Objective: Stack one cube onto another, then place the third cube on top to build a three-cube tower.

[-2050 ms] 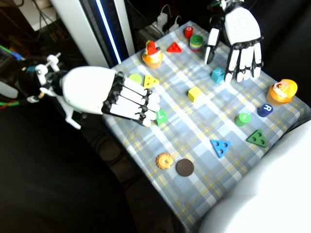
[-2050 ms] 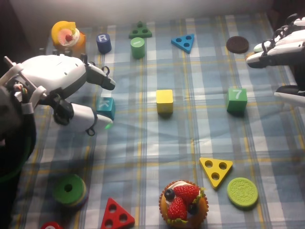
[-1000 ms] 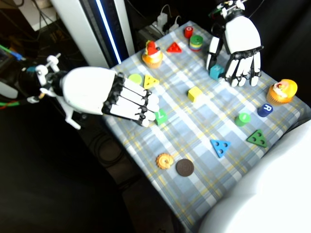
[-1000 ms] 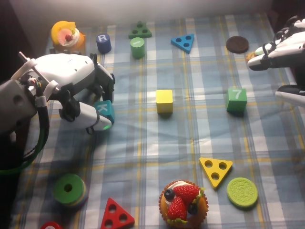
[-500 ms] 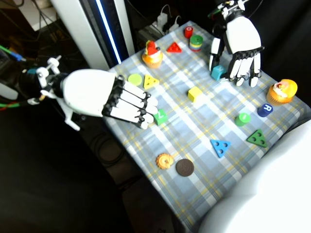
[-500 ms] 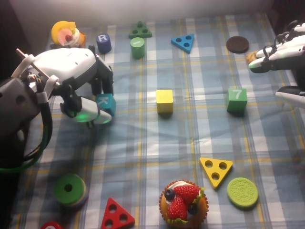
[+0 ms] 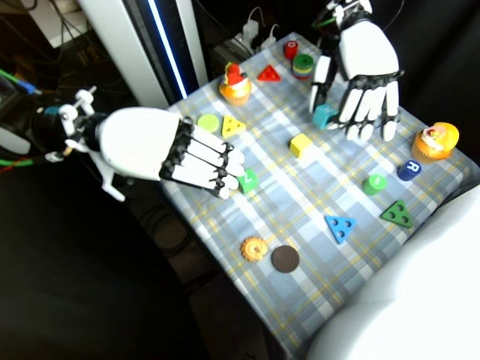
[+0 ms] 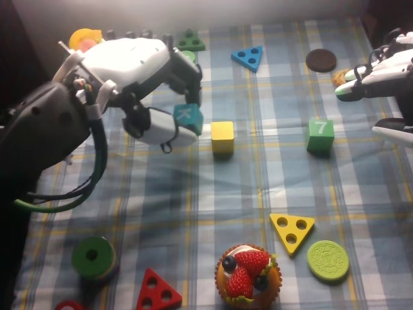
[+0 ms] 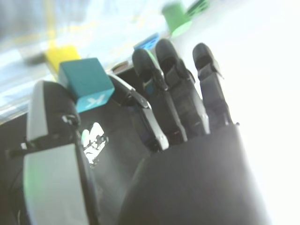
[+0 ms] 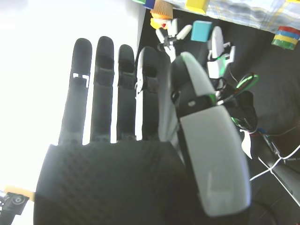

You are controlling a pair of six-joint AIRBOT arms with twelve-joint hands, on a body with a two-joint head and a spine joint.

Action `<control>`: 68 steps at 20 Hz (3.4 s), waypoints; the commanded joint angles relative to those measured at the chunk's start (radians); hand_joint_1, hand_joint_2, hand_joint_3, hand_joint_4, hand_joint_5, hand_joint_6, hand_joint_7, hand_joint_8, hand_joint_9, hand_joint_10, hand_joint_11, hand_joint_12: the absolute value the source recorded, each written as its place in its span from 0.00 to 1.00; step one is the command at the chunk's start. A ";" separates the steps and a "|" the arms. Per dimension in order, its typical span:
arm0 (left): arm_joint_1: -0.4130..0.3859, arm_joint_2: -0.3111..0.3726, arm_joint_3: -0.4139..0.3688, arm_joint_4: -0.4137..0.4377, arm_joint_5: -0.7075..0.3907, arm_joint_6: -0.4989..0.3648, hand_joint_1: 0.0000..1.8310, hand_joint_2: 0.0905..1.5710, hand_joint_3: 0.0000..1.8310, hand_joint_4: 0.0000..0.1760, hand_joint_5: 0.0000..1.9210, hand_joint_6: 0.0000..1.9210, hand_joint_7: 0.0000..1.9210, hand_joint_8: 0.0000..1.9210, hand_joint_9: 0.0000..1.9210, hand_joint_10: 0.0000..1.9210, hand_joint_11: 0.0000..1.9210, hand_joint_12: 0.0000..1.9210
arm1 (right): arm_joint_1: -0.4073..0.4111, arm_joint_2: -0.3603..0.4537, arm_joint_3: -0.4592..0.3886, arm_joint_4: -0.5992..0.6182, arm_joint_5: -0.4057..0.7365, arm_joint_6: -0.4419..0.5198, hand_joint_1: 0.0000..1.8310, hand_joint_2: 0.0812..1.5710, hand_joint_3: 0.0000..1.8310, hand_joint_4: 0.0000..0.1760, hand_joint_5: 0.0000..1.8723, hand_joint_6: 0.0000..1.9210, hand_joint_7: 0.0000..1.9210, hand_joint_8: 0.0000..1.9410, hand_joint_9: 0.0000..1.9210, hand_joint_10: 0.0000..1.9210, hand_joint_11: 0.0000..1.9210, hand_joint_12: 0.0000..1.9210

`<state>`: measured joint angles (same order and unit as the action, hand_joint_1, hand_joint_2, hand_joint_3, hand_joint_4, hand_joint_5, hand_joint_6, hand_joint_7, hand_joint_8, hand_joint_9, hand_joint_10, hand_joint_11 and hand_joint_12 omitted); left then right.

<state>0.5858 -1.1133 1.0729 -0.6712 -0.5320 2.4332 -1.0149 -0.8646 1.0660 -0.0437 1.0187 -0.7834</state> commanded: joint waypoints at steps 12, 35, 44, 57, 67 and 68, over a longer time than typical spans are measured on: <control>-0.051 -0.092 0.080 0.051 0.016 -0.003 0.56 0.68 0.00 0.99 0.52 0.48 0.43 0.00 0.35 0.00 0.09 0.21 | 0.008 -0.011 0.012 0.011 0.120 0.011 0.46 0.83 0.00 0.00 0.38 0.00 0.36 0.00 0.37 0.01 0.20 0.52; -0.057 -0.132 0.123 0.037 0.068 -0.003 0.56 0.69 0.00 0.99 0.51 0.50 0.44 0.00 0.37 0.00 0.05 0.35 | 0.009 -0.015 0.017 0.007 0.113 0.022 0.47 0.83 0.00 0.00 0.37 0.00 0.36 0.00 0.35 0.00 0.15 0.54; -0.052 -0.133 0.123 0.034 0.070 -0.003 0.55 0.62 0.00 0.56 0.47 0.08 0.38 0.00 0.35 0.00 0.04 0.34 | 0.009 -0.014 0.018 0.007 0.113 0.024 0.44 0.84 0.00 0.00 0.37 0.00 0.35 0.00 0.35 0.00 0.16 0.49; -0.041 -0.109 0.098 0.036 0.059 -0.003 0.53 0.59 0.00 0.66 0.46 0.00 0.38 0.00 0.36 0.00 0.04 0.36 | 0.009 -0.014 0.018 0.007 0.113 0.027 0.48 0.83 0.00 0.00 0.37 0.00 0.35 0.00 0.35 0.00 0.14 0.54; -0.041 -0.115 0.096 0.038 0.037 -0.003 0.53 0.57 0.00 0.65 0.42 0.00 0.36 0.00 0.36 0.00 0.04 0.37 | 0.009 -0.015 0.020 0.007 0.113 0.027 0.49 0.83 0.00 0.00 0.38 0.00 0.36 0.00 0.36 0.00 0.15 0.56; -0.041 -0.113 0.092 0.037 0.030 -0.003 0.53 0.56 0.00 0.64 0.39 0.00 0.35 0.00 0.35 0.00 0.03 0.37 | 0.009 -0.015 0.021 0.007 0.113 0.027 0.49 0.83 0.00 0.00 0.38 0.00 0.35 0.00 0.35 0.00 0.14 0.58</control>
<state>0.5529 -1.2251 1.1679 -0.6579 -0.4034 2.4329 -1.0149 -0.8772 1.0851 -0.0555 1.0119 -0.7605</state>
